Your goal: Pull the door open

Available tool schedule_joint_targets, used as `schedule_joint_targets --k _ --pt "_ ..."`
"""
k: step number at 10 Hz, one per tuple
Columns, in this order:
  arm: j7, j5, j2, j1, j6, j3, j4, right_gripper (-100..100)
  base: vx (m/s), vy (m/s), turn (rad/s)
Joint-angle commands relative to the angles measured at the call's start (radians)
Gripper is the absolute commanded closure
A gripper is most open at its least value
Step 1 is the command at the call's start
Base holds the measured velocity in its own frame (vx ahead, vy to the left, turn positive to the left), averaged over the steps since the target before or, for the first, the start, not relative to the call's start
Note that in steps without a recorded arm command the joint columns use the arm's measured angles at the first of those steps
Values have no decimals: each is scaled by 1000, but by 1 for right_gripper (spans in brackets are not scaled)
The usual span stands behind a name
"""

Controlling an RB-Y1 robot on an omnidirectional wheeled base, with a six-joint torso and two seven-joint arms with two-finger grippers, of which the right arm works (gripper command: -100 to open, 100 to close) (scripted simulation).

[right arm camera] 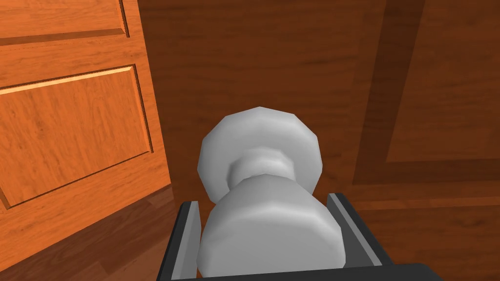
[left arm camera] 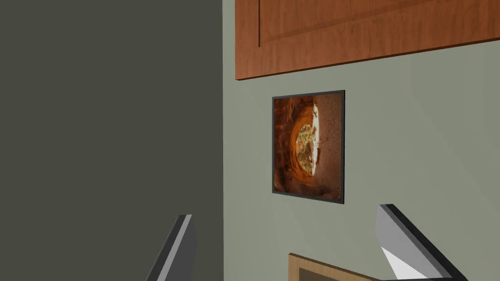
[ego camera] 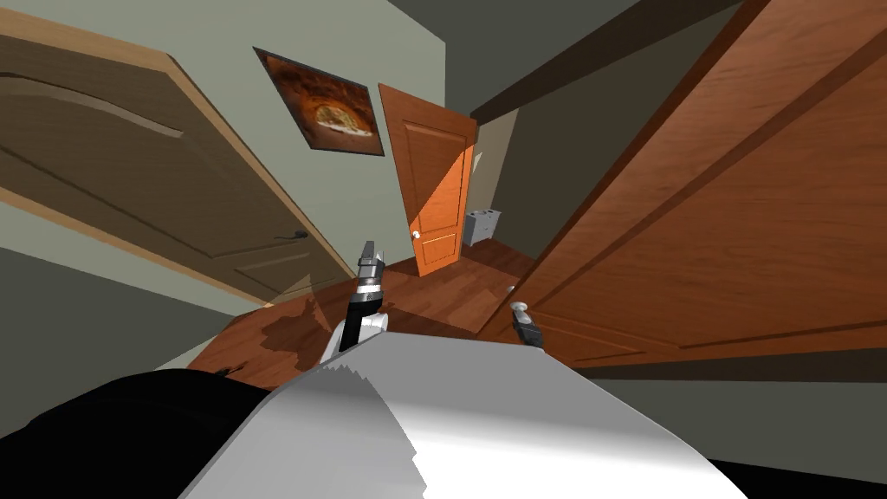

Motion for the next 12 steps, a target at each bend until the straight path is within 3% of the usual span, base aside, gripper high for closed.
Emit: schedule_joint_targets --k 1,5,6,7,12 --pt "-20 9 -11 9 -25 21 5 100 -180 -20 116" --pt "-60 27 -41 25 -70 61 13 100 -215 -35 106" --pt "-55 25 -35 18 -63 54 21 100 -94 -24 24" --pt "-78 31 -41 29 -95 73 43 100 -107 -27 138" --pt "-132 44 -61 54 -182 112 97 100 -130 -21 105"
